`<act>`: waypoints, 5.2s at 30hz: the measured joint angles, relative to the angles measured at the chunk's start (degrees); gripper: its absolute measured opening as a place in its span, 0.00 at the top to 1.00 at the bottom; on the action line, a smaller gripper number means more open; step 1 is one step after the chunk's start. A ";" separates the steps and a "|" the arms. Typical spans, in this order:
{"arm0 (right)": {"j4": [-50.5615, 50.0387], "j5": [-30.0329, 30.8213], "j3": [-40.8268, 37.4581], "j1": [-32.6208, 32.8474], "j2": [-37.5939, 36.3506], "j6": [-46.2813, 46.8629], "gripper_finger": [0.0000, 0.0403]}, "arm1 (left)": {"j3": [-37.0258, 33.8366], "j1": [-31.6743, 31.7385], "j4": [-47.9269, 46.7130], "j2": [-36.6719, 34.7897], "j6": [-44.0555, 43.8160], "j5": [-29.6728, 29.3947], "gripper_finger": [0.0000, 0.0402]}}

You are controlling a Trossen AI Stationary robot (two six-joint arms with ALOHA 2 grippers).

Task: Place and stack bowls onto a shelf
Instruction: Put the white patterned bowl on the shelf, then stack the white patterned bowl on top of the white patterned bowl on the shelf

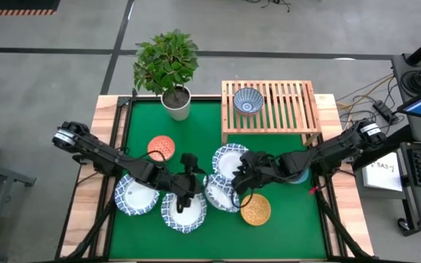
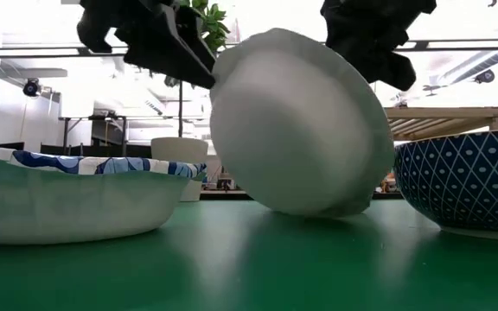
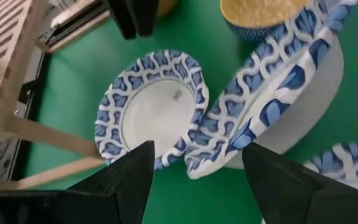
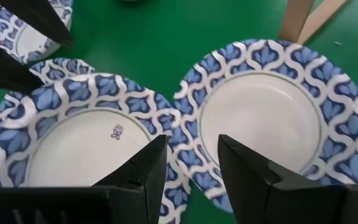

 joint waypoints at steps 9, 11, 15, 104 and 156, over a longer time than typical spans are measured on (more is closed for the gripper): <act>0.13 0.22 0.00 0.18 0.00 -0.46 0.67 | 0.01 -0.99 -13.68 0.18 -8.64 4.57 0.44; 0.13 0.21 0.00 0.18 0.00 -0.83 0.67 | 0.04 -1.41 -14.95 -0.29 -9.53 4.60 0.44; 0.11 0.21 0.00 0.15 0.00 -0.84 0.67 | 2.84 -1.49 -22.09 -0.42 -9.92 4.73 0.44; -60.35 10.87 22.75 -36.18 -8.79 -37.34 0.97 | -14.42 -6.12 0.61 -31.77 -11.58 -11.25 0.42; -48.29 1.57 24.59 -35.83 -9.57 -35.49 0.69 | -14.40 -6.08 1.48 -31.70 -11.86 -11.37 0.42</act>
